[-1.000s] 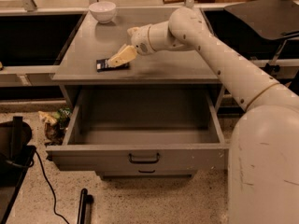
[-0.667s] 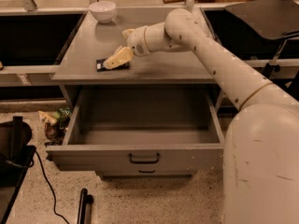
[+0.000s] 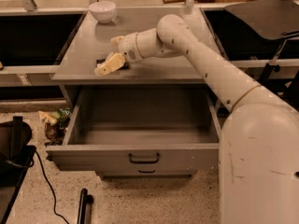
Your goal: Place rxbar blueberry into top drawer
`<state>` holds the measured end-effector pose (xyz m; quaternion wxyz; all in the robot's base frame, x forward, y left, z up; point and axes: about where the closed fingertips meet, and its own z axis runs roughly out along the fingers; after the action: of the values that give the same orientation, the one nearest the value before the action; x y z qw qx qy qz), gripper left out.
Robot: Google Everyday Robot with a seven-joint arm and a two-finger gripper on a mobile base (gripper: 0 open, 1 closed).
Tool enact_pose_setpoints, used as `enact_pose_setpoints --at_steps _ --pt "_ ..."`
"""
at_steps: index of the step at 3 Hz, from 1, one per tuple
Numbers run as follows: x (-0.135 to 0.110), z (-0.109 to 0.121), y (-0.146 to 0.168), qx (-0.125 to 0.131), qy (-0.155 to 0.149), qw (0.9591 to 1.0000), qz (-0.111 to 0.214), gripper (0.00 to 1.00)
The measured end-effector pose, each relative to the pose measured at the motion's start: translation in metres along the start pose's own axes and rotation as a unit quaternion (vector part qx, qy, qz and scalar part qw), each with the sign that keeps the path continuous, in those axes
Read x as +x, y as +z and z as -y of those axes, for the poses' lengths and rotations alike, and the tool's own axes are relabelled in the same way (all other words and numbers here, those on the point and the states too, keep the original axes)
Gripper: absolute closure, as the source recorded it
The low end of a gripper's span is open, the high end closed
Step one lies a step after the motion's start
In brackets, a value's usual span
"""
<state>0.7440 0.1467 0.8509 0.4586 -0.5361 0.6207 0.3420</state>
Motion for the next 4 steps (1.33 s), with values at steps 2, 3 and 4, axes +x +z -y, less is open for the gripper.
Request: enact_pose_setpoints --at_steps 2,3,4 --pt "0.015 -0.007 -0.004 0.005 0.025 0.9988 -0.042 0.00" --pt "0.020 -0.006 -0.014 0.016 0.034 0.9982 -0.047 0.19" --pt "0.025 -0.005 -0.021 0.023 0.043 0.9977 -0.047 0.43"
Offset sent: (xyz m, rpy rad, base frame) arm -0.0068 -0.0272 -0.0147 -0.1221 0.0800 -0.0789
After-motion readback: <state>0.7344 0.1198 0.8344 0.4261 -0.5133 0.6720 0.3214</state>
